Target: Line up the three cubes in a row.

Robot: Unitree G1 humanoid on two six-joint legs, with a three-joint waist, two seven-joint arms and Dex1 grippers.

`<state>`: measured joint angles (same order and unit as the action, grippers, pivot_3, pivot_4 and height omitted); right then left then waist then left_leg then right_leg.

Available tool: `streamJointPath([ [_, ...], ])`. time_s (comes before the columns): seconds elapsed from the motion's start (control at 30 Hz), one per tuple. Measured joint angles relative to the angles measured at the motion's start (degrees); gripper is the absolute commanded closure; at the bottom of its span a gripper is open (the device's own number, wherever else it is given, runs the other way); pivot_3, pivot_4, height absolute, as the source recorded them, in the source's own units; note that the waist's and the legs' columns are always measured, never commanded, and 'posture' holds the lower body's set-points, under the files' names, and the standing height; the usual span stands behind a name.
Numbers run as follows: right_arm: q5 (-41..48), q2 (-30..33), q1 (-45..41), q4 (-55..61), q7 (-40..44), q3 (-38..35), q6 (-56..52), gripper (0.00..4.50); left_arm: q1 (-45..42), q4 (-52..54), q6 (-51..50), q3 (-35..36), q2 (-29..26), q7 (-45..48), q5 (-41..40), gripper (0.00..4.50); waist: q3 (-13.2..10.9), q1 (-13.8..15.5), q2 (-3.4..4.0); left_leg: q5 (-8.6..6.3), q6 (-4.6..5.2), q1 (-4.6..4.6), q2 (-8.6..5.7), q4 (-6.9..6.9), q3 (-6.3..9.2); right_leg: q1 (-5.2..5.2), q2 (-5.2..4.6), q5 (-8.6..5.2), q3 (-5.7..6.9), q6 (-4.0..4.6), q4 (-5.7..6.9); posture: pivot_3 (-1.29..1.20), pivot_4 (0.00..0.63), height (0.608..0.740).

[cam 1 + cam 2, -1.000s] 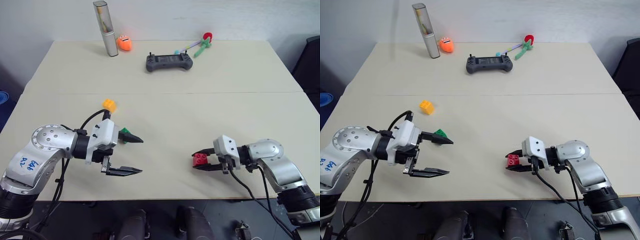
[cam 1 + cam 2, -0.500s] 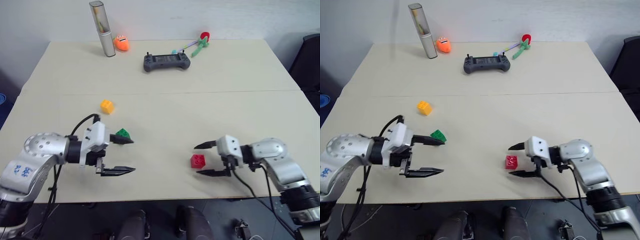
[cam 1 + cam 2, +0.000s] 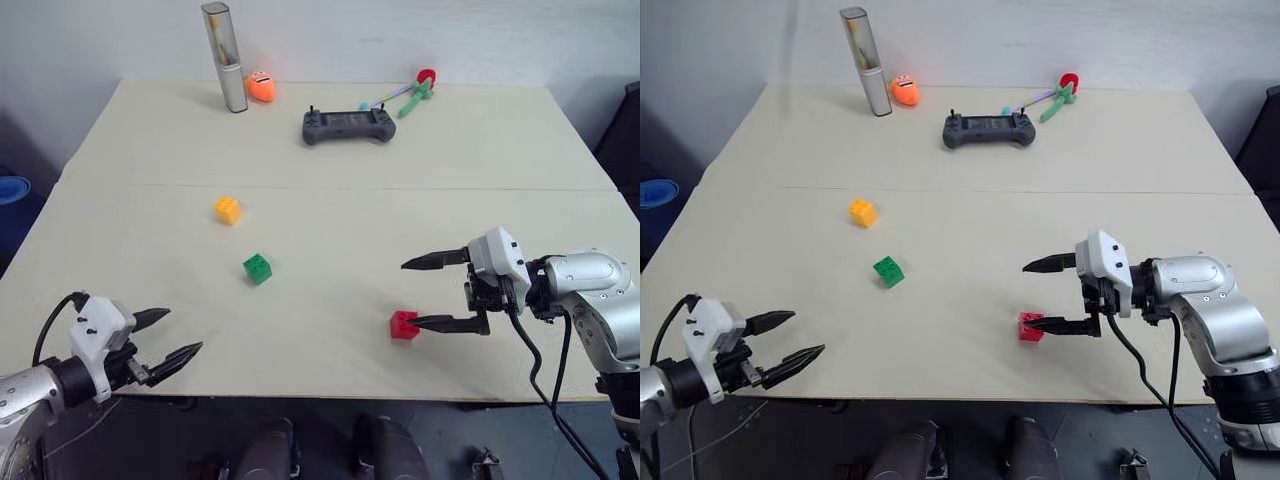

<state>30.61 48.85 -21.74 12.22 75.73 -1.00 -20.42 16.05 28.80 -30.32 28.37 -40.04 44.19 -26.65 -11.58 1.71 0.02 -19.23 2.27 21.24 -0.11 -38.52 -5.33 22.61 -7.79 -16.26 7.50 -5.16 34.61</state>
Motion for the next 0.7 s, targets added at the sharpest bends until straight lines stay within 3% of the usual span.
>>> streamJointPath([
  [0.43,2.76,1.12,1.26,6.79,-3.55,-3.56,-4.28,0.04,-27.20,-17.00,0.93,-19.55,1.58,-3.54,6.86,0.00,0.02,-0.37,-0.03,0.17,0.31,0.07,0.02,-0.10,-0.13,0.02,0.19,0.02,0.05,-0.04,0.26,0.00,0.150,0.740],
  [0.67,2.74,0.88,2.28,9.20,-6.61,-3.92,-4.60,0.04,-31.66,-21.80,1.26,-24.53,3.10,-2.76,8.42,0.00,0.02,-0.38,-0.04,0.18,0.31,0.08,0.03,-0.21,-0.13,0.01,0.21,0.02,0.04,-0.05,0.31,0.00,0.150,0.740],
  [0.7,2.73,0.87,2.30,9.47,-6.81,-3.91,-4.60,0.01,-31.84,-22.51,1.60,-25.04,3.24,-2.75,8.86,0.19,0.02,-0.37,-0.04,0.18,0.31,0.08,0.04,-0.23,-0.13,0.01,0.21,0.02,0.04,-0.04,0.31,0.00,0.150,0.740],
])
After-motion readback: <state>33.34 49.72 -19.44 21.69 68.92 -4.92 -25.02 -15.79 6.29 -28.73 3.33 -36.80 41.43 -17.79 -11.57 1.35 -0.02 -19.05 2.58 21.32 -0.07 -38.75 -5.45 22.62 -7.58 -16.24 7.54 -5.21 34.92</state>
